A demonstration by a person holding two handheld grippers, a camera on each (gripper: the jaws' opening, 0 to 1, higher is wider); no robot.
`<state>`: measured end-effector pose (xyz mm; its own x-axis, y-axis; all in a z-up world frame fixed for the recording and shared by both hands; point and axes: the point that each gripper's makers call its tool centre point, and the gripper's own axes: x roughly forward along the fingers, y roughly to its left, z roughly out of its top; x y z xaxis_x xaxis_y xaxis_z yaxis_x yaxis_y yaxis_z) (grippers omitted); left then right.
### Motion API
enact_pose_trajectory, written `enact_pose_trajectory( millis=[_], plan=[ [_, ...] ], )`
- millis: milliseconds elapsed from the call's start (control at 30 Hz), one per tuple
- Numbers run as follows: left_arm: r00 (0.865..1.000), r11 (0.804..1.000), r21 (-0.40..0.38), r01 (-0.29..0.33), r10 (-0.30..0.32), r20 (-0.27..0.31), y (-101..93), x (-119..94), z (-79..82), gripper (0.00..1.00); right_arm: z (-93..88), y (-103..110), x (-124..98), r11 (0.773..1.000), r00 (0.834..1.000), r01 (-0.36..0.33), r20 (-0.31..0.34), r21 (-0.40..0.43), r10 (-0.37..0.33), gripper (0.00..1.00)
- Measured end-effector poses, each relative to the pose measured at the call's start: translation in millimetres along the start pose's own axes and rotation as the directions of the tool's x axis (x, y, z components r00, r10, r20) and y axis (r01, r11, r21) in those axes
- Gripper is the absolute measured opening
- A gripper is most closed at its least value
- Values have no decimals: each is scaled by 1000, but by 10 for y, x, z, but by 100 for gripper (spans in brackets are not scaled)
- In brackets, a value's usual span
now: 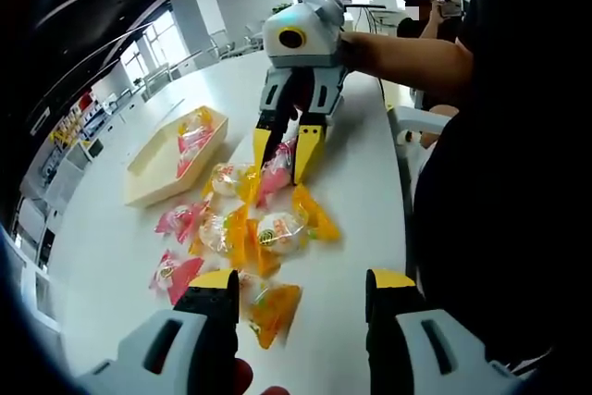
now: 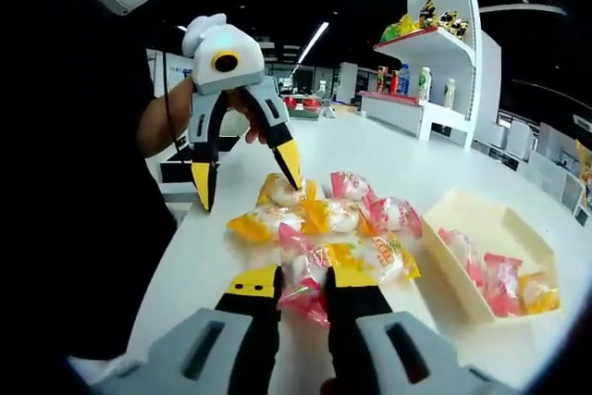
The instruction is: Pick up the marshmallows scattered on the table and place them into the bowl on the table
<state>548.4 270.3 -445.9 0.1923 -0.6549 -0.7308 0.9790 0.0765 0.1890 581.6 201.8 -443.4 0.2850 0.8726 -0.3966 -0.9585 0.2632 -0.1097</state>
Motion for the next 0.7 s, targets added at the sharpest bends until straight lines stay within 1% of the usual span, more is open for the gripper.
enact_pose_trajectory(
  millis=[100,467,700],
  plan=[
    [1000,1000,-1,2,-2,-6,-2,7,-15,56,-1,-4,-2,1000,1000,3,-2,-2,-3,20],
    [1000,1000,3,2,-2,-5,-2,-2,8,56,1,-12,-11,1000,1000,6,-2,10,-6,20],
    [1000,1000,0,3,-3,-7,-9,-1,1,56,9,23,-8,1000,1000,-8,2,-10,8,20]
  ],
)
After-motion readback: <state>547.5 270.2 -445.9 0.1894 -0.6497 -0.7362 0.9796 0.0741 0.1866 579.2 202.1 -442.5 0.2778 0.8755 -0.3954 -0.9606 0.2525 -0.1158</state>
